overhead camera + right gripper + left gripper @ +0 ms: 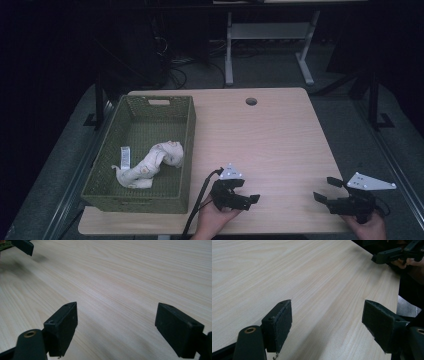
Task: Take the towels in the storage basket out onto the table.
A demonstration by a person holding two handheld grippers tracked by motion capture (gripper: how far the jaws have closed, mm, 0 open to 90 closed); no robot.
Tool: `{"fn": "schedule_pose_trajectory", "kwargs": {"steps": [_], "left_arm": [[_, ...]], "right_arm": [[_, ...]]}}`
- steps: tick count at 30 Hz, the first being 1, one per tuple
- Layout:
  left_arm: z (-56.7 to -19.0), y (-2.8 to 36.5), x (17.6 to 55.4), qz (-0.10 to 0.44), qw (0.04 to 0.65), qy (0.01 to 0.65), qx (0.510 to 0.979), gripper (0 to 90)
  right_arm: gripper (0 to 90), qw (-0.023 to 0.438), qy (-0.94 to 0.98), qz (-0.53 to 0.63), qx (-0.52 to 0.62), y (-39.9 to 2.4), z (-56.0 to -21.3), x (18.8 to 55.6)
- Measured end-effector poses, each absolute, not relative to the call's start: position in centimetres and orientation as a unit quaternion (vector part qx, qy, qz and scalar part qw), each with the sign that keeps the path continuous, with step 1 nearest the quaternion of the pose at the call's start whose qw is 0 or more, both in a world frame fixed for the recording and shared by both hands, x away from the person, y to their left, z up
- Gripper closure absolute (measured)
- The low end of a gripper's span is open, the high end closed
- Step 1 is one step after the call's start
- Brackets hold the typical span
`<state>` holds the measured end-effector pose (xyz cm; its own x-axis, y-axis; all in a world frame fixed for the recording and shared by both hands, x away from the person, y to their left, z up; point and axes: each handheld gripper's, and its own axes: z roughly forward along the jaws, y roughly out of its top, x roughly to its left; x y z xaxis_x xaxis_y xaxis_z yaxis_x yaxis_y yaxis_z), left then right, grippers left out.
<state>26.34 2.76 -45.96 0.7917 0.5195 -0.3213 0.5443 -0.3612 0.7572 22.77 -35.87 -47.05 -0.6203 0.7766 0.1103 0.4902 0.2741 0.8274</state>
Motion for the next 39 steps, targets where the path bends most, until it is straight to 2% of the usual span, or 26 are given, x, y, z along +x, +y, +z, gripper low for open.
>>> {"fn": "schedule_pose_trajectory", "kwargs": {"steps": [11, 15, 22, 27, 39], "left_arm": [[-43.7, 3.0, 27.7, -0.139, 0.469, 0.343, 0.802, 20.6], [-42.1, 3.0, 28.1, -0.160, 0.468, 0.333, 0.802, 19.2], [-39.7, 3.8, 29.0, -0.168, 0.468, 0.319, 0.807, 18.7], [-37.6, 4.7, 29.7, -0.194, 0.458, 0.298, 0.815, 18.9], [-33.9, 7.8, 30.4, -0.184, 0.466, 0.298, 0.813, 18.8]], "right_arm": [[17.8, 0.159, 0.776, 0.454, 0.408, -35.9, -46.9, 22.6], [17.8, 0.162, 0.772, 0.458, 0.410, -35.9, -46.8, 22.5], [17.7, 0.167, 0.769, 0.462, 0.408, -35.9, -46.5, 22.3], [17.6, 0.169, 0.770, 0.461, 0.407, -35.8, -46.4, 22.4], [17.6, 0.172, 0.770, 0.460, 0.408, -35.6, -46.3, 22.3]]}}
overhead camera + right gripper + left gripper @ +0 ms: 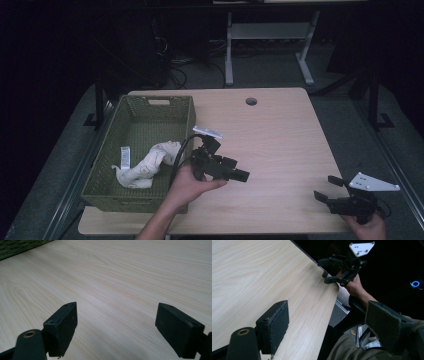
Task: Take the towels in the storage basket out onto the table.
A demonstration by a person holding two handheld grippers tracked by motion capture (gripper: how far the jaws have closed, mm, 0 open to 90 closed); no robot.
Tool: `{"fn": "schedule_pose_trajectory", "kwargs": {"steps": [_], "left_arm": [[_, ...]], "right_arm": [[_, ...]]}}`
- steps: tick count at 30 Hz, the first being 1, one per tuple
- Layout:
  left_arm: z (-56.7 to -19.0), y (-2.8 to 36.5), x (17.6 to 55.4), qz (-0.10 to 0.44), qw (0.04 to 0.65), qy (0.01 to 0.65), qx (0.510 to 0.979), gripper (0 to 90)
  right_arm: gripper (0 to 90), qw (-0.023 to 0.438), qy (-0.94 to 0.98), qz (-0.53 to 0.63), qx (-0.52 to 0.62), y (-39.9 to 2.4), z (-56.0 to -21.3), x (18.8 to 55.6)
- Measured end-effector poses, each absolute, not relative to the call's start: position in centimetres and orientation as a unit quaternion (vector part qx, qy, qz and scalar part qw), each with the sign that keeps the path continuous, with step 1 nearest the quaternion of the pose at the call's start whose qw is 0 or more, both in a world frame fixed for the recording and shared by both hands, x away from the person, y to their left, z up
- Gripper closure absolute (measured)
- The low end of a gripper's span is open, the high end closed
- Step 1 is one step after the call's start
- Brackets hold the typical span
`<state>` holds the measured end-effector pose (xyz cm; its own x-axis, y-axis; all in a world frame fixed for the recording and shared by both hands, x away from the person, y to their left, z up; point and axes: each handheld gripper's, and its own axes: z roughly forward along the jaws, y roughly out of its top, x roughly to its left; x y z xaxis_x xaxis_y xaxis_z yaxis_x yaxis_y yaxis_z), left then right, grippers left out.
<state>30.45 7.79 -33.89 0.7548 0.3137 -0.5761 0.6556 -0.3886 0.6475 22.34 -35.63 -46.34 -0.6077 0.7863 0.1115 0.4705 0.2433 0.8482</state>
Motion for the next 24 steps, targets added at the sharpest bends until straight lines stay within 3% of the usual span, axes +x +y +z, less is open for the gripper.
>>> {"fn": "schedule_pose_trajectory", "kwargs": {"steps": [24], "left_arm": [[-31.3, 14.7, 32.9, -0.153, 0.476, 0.355, 0.790, 19.7]], "right_arm": [[17.2, 0.172, 0.774, 0.453, 0.407, -35.5, -46.5, 22.5]]}}
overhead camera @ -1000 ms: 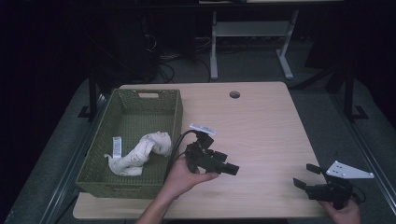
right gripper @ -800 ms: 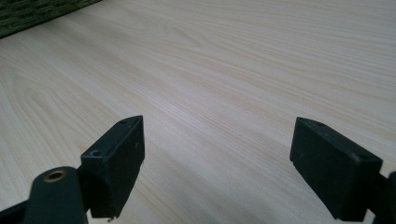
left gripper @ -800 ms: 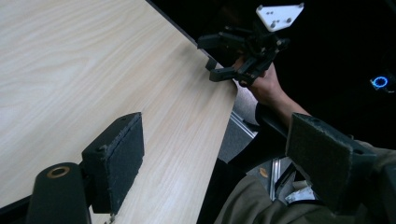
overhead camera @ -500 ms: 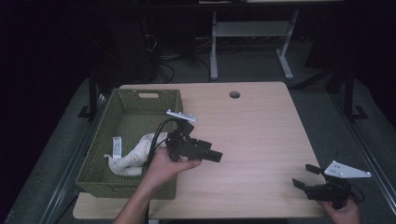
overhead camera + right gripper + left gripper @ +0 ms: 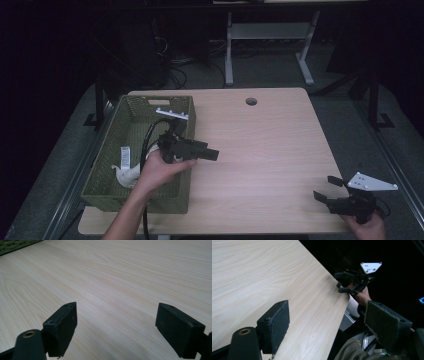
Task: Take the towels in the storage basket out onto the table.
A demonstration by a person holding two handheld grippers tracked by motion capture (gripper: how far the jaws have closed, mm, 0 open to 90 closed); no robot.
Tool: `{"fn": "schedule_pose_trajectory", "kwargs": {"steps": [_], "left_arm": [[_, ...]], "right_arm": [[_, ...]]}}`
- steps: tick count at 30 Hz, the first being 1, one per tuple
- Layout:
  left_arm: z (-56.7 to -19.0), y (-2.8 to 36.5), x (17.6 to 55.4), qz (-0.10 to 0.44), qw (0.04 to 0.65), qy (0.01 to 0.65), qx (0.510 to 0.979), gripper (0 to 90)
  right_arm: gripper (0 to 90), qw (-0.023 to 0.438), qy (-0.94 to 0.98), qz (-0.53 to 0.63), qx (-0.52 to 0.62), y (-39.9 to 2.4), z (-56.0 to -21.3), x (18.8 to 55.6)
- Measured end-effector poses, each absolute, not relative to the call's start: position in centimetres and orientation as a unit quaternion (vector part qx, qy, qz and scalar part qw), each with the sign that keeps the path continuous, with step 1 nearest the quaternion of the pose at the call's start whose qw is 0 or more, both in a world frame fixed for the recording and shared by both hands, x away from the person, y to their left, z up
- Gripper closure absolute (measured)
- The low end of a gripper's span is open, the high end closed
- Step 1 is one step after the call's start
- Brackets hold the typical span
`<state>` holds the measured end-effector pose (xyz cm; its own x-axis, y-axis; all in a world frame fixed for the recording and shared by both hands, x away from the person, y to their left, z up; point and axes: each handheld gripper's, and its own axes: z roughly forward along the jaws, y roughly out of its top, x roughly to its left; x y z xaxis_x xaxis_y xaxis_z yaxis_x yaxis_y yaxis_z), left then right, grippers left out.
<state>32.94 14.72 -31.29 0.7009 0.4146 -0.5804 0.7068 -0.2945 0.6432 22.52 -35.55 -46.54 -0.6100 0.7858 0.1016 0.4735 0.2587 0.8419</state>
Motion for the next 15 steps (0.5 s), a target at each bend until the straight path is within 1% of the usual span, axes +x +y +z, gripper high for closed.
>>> {"fn": "schedule_pose_trajectory", "kwargs": {"steps": [15], "left_arm": [[-31.3, 18.7, 33.6, -0.115, 0.473, 0.395, 0.779, 20.3]], "right_arm": [[17.2, 0.173, 0.775, 0.451, 0.408, -35.5, -46.5, 22.5]]}}
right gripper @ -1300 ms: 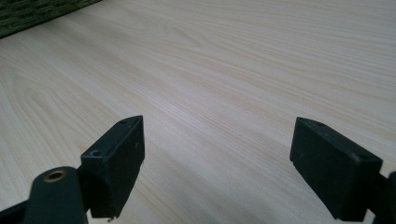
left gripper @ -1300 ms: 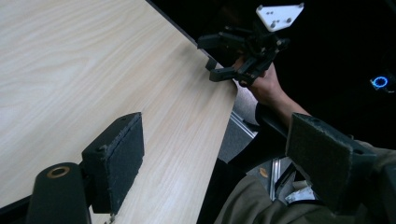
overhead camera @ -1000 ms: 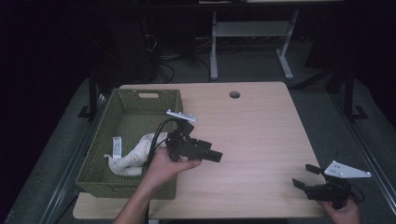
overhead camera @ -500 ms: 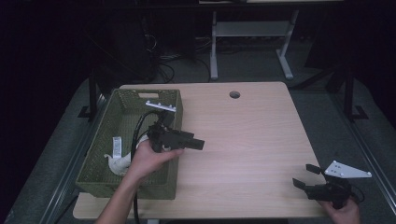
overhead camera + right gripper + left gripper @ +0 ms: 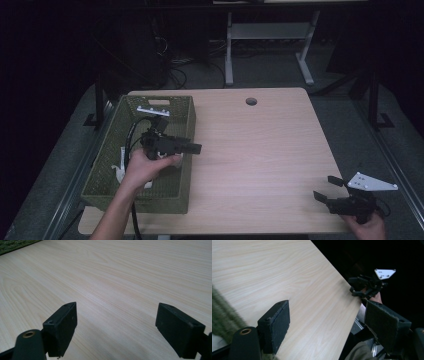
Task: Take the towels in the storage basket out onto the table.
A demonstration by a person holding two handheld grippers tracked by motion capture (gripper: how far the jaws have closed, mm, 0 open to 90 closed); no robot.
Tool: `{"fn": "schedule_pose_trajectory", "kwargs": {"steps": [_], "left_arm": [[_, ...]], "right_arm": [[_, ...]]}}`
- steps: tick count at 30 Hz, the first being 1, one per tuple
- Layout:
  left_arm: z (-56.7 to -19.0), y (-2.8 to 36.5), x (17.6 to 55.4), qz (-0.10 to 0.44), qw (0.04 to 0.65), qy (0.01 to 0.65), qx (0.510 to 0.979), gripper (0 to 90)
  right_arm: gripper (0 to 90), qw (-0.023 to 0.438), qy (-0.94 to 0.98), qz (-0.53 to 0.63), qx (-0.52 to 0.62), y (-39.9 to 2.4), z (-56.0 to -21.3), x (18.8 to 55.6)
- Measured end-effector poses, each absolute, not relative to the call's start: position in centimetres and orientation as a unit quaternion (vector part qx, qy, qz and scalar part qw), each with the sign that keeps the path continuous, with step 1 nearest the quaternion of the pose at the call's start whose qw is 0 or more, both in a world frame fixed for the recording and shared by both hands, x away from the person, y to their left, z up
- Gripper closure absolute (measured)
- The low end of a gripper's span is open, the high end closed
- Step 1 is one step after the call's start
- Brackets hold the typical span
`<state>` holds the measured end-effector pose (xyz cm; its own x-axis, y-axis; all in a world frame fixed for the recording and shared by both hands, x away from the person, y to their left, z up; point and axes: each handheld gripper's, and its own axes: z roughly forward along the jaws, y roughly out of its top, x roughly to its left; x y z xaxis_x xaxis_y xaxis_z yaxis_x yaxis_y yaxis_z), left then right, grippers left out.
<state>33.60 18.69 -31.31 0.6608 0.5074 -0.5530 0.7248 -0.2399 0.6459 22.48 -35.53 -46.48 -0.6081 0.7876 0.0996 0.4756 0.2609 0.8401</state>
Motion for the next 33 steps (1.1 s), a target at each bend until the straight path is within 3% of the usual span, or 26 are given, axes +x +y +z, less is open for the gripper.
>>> {"fn": "schedule_pose_trajectory", "kwargs": {"steps": [33], "left_arm": [[-33.5, 25.8, 35.0, -0.033, 0.409, 0.495, 0.766, 21.4]], "right_arm": [[17.2, 0.171, 0.778, 0.450, 0.404, -35.4, -46.5, 22.5]]}}
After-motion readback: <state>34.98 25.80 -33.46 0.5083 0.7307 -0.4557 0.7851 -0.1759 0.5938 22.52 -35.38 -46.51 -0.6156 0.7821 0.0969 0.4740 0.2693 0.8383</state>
